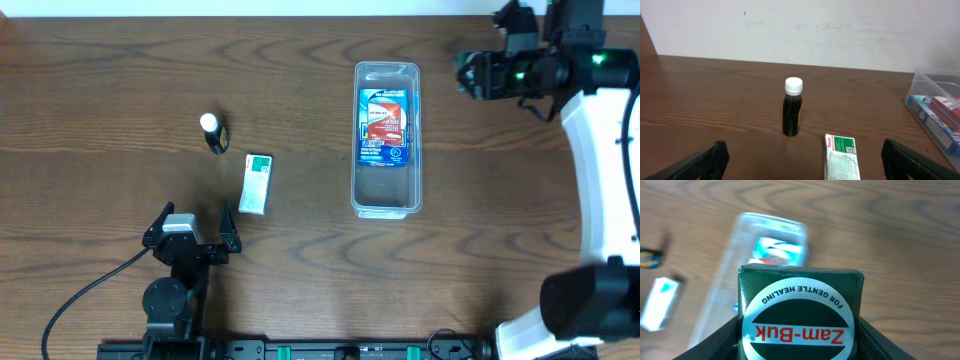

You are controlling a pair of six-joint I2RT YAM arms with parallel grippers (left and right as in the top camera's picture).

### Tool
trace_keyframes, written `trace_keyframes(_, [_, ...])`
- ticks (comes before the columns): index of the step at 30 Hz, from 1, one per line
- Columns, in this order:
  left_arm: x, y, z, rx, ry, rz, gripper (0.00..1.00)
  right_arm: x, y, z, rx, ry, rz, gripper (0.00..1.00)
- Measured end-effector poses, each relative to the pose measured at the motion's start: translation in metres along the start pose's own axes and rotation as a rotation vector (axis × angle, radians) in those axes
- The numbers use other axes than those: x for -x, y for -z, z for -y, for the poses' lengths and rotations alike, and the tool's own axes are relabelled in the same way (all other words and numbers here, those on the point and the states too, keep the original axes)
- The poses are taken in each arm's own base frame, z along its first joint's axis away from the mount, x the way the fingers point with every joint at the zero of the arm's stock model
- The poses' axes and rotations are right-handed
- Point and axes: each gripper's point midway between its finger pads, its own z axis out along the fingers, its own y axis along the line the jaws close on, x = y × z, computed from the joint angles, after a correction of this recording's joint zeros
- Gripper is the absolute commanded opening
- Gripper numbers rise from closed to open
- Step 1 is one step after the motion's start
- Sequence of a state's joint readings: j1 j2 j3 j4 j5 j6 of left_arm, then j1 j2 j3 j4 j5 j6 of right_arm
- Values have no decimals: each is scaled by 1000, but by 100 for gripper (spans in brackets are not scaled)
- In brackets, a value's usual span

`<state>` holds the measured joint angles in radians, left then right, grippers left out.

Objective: Pack container
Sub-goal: 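Carry the Zam-Buk box into the container and open the right gripper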

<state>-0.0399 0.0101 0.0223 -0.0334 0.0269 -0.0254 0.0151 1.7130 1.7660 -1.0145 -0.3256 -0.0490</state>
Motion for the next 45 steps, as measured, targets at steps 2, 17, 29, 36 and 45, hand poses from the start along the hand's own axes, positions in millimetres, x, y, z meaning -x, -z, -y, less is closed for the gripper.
trace_keyframes(2, [0, 0, 0, 0, 0, 0, 98, -2, 0, -24, 26, 4, -8, 58])
trace_keyframes(17, [0, 0, 0, 0, 0, 0, 98, -32, -88, -95, -89, -43, -137, 61])
trace_keyframes(29, [0, 0, 0, 0, 0, 0, 98, -52, -136, -76, -240, -84, -192, 63])
trace_keyframes(36, [0, 0, 0, 0, 0, 0, 98, -62, -152, -70, -261, -90, -226, 65])
trace_keyframes(45, [0, 0, 0, 0, 0, 0, 98, -69, -165, -60, -306, -85, -243, 66])
